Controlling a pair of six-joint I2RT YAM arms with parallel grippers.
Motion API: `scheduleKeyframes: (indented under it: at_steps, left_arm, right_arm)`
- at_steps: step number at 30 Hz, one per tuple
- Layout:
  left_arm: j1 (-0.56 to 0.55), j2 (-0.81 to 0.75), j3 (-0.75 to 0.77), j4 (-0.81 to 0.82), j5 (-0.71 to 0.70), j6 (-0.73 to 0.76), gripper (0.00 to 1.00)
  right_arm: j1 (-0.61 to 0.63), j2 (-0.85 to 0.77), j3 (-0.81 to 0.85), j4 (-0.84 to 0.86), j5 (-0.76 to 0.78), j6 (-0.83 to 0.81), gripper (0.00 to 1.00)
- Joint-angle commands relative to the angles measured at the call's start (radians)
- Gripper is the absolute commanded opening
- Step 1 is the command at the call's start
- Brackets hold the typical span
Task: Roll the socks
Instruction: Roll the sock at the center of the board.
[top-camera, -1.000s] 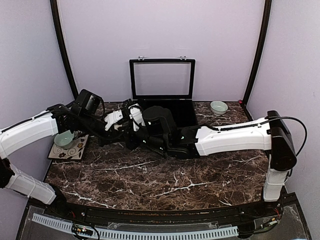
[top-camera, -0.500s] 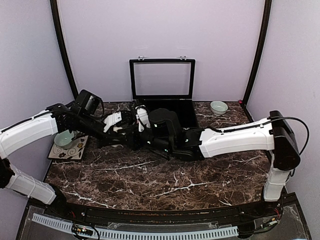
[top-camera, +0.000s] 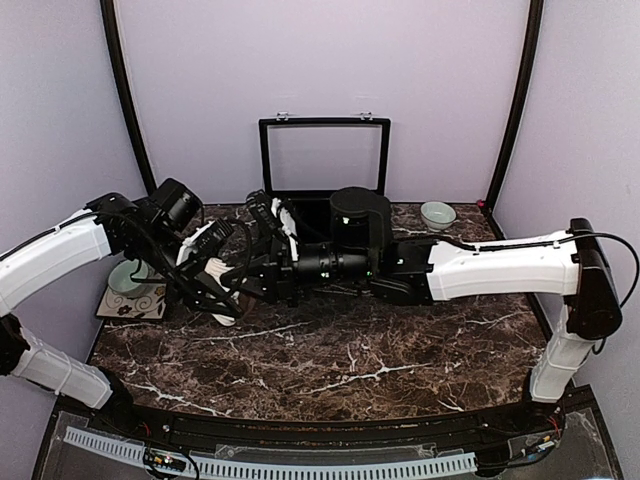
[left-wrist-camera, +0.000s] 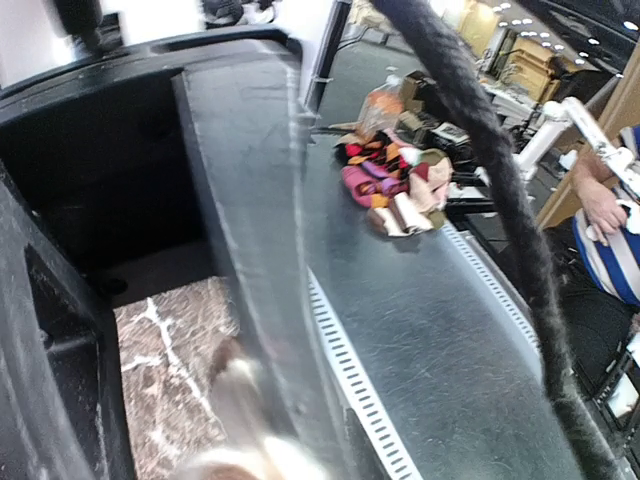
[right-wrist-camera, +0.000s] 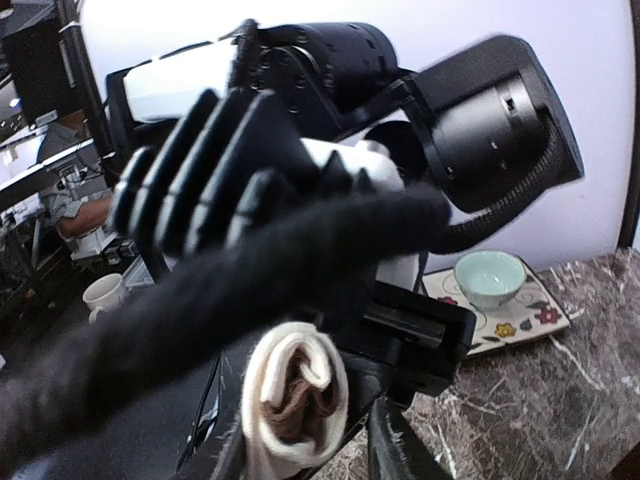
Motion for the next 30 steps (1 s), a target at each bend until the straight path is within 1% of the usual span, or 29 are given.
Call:
scheduleKeyframes:
  at_steps: [1, 3, 4, 5, 7, 9, 10, 11, 12, 13, 14, 16, 17, 18, 21, 23, 25, 30]
  left_arm:
    - [-0.003, -0.004, 0.030, -0.124, 0.163, 0.111, 0.00]
    - [-0.003, -0.004, 0.023, -0.123, 0.159, 0.114, 0.00]
    - [-0.003, -0.005, 0.018, -0.110, 0.152, 0.102, 0.01]
    - [-0.003, -0.008, 0.012, -0.084, 0.142, 0.075, 0.02]
    - [-0.003, -0.012, -0.002, -0.004, 0.081, -0.007, 0.12]
    - [0.018, -0.021, -0.021, 0.119, -0.038, -0.141, 0.19]
    - [0.027, -0.021, -0.024, 0.152, -0.094, -0.174, 0.19]
    - [0.033, -0.022, -0.028, 0.175, -0.135, -0.191, 0.19]
    - [0.037, -0.024, -0.034, 0.198, -0.164, -0.209, 0.17]
    - [0.039, -0.023, -0.031, 0.186, -0.158, -0.188, 0.07]
    - [0.041, -0.019, -0.022, 0.137, -0.120, -0.129, 0.01]
    - [0.042, -0.020, -0.012, 0.089, -0.056, -0.075, 0.00]
    - [0.041, -0.019, -0.008, 0.054, -0.026, -0.034, 0.00]
    - [0.040, -0.015, -0.001, 0.015, 0.003, 0.009, 0.00]
    - [0.039, -0.003, 0.007, -0.072, 0.066, 0.094, 0.00]
    - [0.038, -0.001, 0.008, -0.101, 0.083, 0.129, 0.00]
    - [0.037, 0.000, 0.009, -0.119, 0.098, 0.143, 0.00]
    - [0.032, 0.009, 0.012, -0.142, 0.122, 0.160, 0.00]
  right_arm:
    - [-0.006, 0.040, 0.052, -0.036, -0.128, -0.026, 0.24]
    - [-0.007, 0.057, 0.069, -0.020, -0.134, -0.009, 0.07]
    - [-0.007, 0.065, 0.080, -0.021, -0.139, -0.001, 0.00]
    - [-0.009, 0.073, 0.092, -0.021, -0.141, 0.011, 0.00]
    - [-0.007, 0.085, 0.106, -0.018, -0.147, 0.024, 0.00]
    - [-0.008, 0.087, 0.102, -0.014, -0.118, 0.031, 0.00]
    - [-0.007, 0.084, 0.094, -0.020, -0.092, 0.028, 0.00]
    - [-0.008, 0.080, 0.089, -0.031, -0.065, 0.023, 0.00]
    - [-0.008, 0.078, 0.082, -0.042, -0.050, 0.016, 0.00]
    - [-0.008, 0.078, 0.077, -0.055, -0.042, 0.007, 0.00]
    - [-0.007, 0.080, 0.076, -0.078, -0.042, -0.002, 0.00]
    - [-0.003, 0.091, 0.095, -0.143, -0.009, -0.028, 0.30]
    - [-0.002, 0.092, 0.099, -0.159, 0.004, -0.042, 0.35]
    - [-0.001, 0.089, 0.096, -0.153, 0.007, -0.055, 0.37]
    - [0.002, 0.063, 0.045, -0.047, 0.015, -0.094, 0.43]
    - [0.005, 0.055, 0.040, -0.011, 0.020, -0.132, 0.44]
    - [0.004, 0.060, 0.048, 0.009, -0.013, -0.169, 0.44]
    - [0.002, 0.115, 0.142, -0.075, -0.110, -0.208, 0.46]
